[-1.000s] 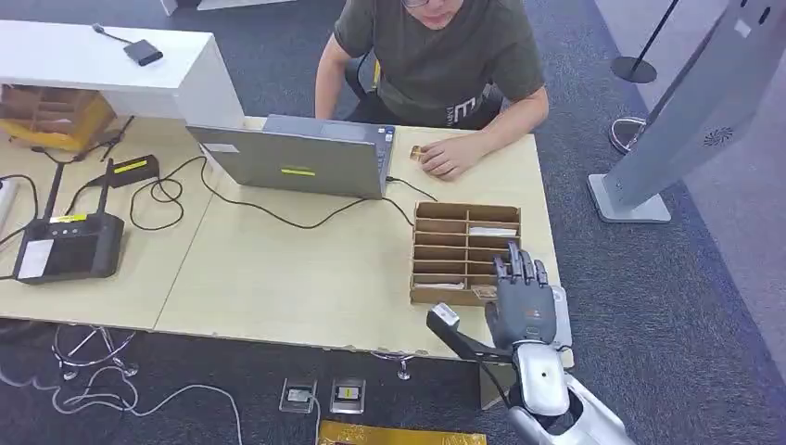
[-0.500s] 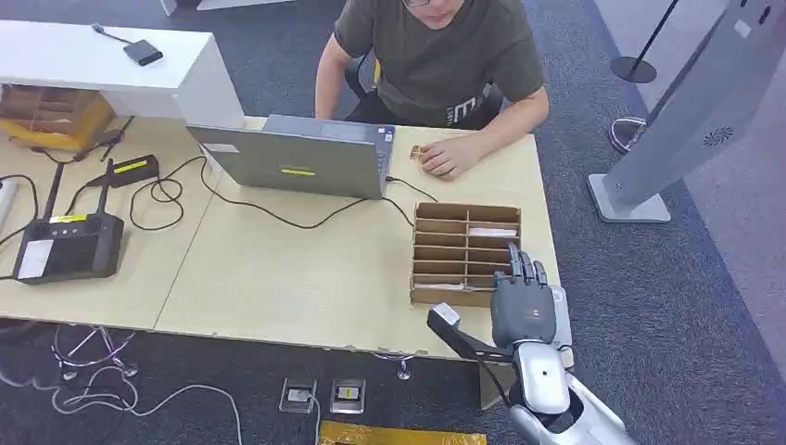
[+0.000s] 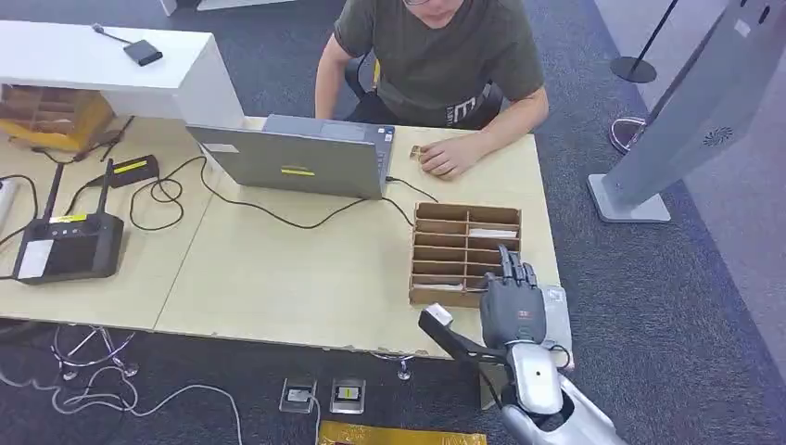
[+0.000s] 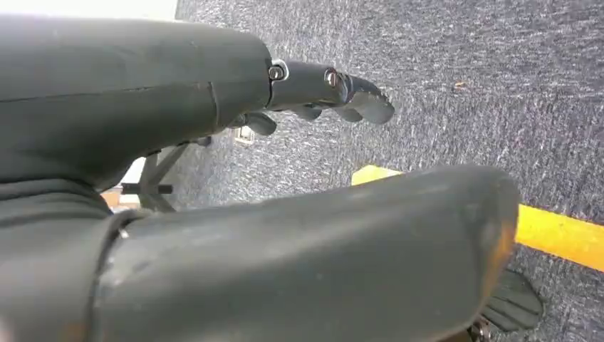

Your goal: Pass the card to the sensor for recognition and then transmit it.

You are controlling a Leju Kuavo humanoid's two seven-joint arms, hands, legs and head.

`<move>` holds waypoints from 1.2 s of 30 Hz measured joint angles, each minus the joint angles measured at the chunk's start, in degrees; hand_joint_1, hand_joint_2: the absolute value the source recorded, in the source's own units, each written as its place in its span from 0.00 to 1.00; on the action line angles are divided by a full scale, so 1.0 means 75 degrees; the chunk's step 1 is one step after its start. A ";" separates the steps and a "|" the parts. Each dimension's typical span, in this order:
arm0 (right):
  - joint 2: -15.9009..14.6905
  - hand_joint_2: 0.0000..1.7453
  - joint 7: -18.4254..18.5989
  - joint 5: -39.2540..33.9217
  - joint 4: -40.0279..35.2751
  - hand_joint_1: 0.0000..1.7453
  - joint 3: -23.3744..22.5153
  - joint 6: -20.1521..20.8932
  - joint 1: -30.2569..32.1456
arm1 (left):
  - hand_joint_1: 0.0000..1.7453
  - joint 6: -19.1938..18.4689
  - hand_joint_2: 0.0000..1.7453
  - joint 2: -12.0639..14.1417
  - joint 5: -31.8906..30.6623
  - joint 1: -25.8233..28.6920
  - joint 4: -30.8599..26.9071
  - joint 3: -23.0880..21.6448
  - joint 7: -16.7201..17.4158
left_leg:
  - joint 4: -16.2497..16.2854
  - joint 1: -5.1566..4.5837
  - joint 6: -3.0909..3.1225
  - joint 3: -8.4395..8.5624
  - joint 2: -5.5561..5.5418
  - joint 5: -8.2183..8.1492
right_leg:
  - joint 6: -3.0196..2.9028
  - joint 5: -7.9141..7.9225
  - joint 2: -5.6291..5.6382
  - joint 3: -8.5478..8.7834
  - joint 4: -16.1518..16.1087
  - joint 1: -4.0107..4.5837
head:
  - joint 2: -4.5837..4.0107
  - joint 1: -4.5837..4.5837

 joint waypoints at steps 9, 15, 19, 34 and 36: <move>0.0384 1.00 -0.0216 -0.0189 0.0527 1.00 0.0003 -0.0241 -0.0108 | 0.00 0.0061 0.00 -0.0009 0.0058 0.0000 0.0000 0.0003 0.0000 | -0.0001 0.0000 0.0000 0.0003 0.0002 0.0000 | 0.0000 0.0000 0.0004 0.0001 0.0000 0.0000 | 0.0000 -0.0003; 0.0571 1.00 -0.0262 -0.0256 0.0959 1.00 0.0003 -0.0390 -0.0171 | 0.00 0.0061 0.00 -0.0009 0.0049 0.0000 0.0000 0.0003 0.0000 | 0.0000 0.0000 -0.0001 0.0004 0.0002 0.0001 | 0.0000 0.0000 0.0004 0.0001 0.0000 0.0000 | 0.0000 -0.0003; 0.0621 1.00 -0.0280 -0.0288 0.1142 1.00 0.0003 -0.0390 -0.0196 | 0.00 0.0064 0.00 -0.0009 0.0023 0.0000 0.0000 0.0003 0.0000 | 0.0000 0.0000 -0.0001 0.0003 0.0002 0.0001 | 0.0000 0.0000 0.0002 0.0001 0.0000 0.0000 | 0.0000 -0.0003; 0.0583 1.00 0.0244 0.0219 0.1046 1.00 -0.0067 -0.0376 -0.0062 | 0.00 0.0006 0.00 -0.0009 -0.0111 0.0003 0.0000 0.0000 0.0003 | 0.0001 -0.0001 -0.0001 0.0004 0.0003 0.0001 | 0.0000 0.0000 0.0002 0.0001 -0.0001 0.0000 | 0.0000 0.0000; 0.0498 1.00 0.0373 0.0445 0.0722 1.00 -0.0180 -0.0309 -0.0007 | 0.00 0.0009 0.00 -0.0006 -0.0137 0.0005 0.0000 0.0000 0.0003 | 0.0001 -0.0001 -0.0001 0.0003 0.0004 0.0001 | 0.0000 0.0001 0.0005 -0.0001 0.0000 0.0000 | 0.0000 -0.0003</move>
